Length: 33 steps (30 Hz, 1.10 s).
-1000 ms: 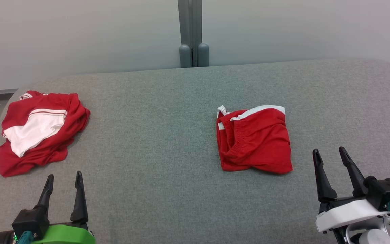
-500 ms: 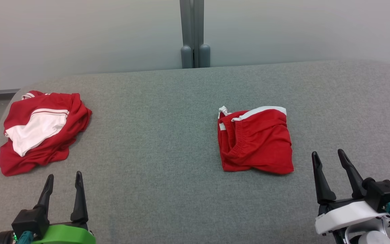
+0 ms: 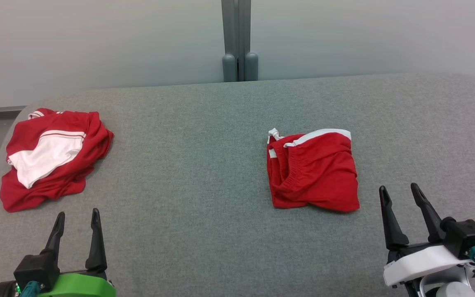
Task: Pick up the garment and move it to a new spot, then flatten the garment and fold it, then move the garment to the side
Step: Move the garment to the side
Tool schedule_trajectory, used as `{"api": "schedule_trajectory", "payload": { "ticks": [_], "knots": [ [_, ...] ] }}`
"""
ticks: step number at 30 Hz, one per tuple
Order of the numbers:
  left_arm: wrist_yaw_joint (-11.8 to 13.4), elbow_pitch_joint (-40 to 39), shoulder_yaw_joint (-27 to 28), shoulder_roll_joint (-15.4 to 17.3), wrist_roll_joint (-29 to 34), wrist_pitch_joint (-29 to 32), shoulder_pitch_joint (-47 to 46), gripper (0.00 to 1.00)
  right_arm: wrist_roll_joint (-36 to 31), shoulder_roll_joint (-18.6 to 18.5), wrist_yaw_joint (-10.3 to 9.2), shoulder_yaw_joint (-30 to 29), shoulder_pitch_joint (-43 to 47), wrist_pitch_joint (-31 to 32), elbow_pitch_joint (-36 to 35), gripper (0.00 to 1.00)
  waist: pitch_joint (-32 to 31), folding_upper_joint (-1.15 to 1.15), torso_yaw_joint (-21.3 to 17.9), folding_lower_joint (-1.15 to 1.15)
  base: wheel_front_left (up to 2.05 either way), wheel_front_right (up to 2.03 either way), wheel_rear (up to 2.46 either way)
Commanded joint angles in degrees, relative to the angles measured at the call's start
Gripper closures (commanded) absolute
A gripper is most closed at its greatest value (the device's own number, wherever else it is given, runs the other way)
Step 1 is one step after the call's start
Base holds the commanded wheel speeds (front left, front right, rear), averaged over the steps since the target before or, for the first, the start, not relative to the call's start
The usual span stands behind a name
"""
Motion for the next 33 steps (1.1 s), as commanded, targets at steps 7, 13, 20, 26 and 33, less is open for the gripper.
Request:
{"api": "schedule_trajectory", "payload": {
  "ticks": [7,13,20,26,33],
  "knots": [
    [0.4,-0.3,0.0,0.6,-0.7,0.0,0.7,0.0,-0.3,-0.3,0.01,1.2,-1.6,0.2,1.0,0.0,0.1,0.0,-0.1,0.0,0.0,0.0,0.0],
    [0.5,-0.5,-0.6,0.6,-0.5,0.0,-0.4,0.0,-0.9,-3.4,0.01,3.9,-8.0,2.2,2.8,0.0,1.2,0.0,0.1,0.0,0.0,0.0,0.0],
    [0.4,-0.5,-1.5,0.2,-0.7,0.0,-3.2,0.0,-1.8,-6.5,0.01,5.8,-18.9,5.9,8.4,0.0,5.0,0.0,1.5,0.0,0.0,0.0,0.0],
    [0.0,-0.2,-2.4,-0.1,-0.8,0.0,-6.2,0.0,-1.8,-7.5,0.01,7.3,-26.5,7.5,16.9,0.0,8.9,0.0,2.7,0.0,0.0,0.0,0.0],
    [-0.4,0.1,-3.2,-0.4,-0.6,0.0,-9.2,0.0,-0.4,-7.4,0.01,8.5,-31.4,6.4,29.2,0.0,12.5,0.0,4.2,0.0,0.0,0.0,0.0]
  ]
}}
